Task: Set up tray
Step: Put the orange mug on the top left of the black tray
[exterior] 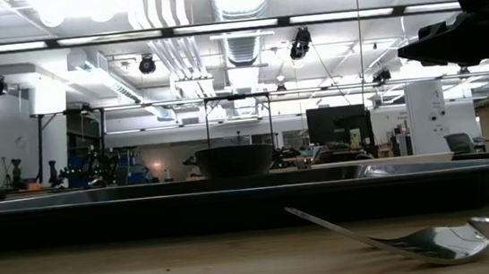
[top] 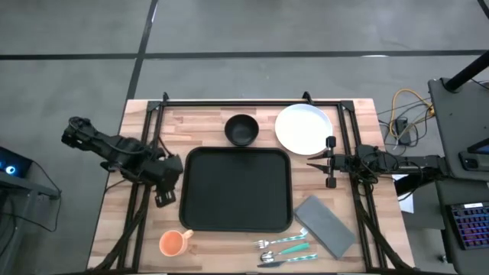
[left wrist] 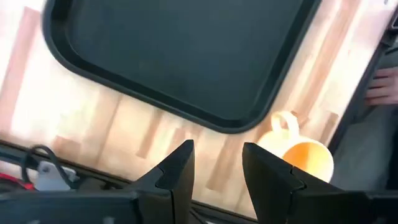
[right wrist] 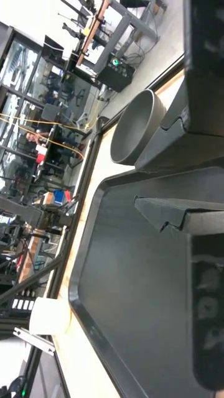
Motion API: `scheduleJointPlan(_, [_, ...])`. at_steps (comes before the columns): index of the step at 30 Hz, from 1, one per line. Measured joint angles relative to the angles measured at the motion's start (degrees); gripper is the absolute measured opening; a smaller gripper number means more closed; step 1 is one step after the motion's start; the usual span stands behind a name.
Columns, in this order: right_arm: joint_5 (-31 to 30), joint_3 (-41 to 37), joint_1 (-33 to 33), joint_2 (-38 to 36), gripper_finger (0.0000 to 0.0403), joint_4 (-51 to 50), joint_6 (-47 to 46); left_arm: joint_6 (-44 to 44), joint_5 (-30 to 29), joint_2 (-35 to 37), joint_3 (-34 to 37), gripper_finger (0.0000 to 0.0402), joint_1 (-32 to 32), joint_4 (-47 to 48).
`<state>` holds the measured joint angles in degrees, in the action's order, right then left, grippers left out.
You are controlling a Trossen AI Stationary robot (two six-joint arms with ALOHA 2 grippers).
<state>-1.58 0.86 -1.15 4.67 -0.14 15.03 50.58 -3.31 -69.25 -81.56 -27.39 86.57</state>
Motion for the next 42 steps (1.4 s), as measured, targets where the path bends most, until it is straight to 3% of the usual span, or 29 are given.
scheduleJointPlan(12, [0.0,0.0,0.0,0.0,0.0068,0.0,0.0,15.9,-4.8,-5.8,1.4,0.0116,-14.4,-0.8])
scheduleJointPlan(26, [0.0,0.0,0.0,0.0,0.0068,0.0,0.0,16.8,-5.0,-16.5,1.3,0.0116,-23.1,-8.3])
scheduleJointPlan(33, [0.0,0.0,0.0,0.0,0.0068,0.0,0.0,22.3,-5.6,-17.7,2.9,0.0116,-27.0,-10.4])
scheduleJointPlan(42, [0.0,0.0,0.0,0.0,0.0068,0.0,0.0,21.6,-5.3,-17.7,9.5,0.0116,-27.4,-20.2])
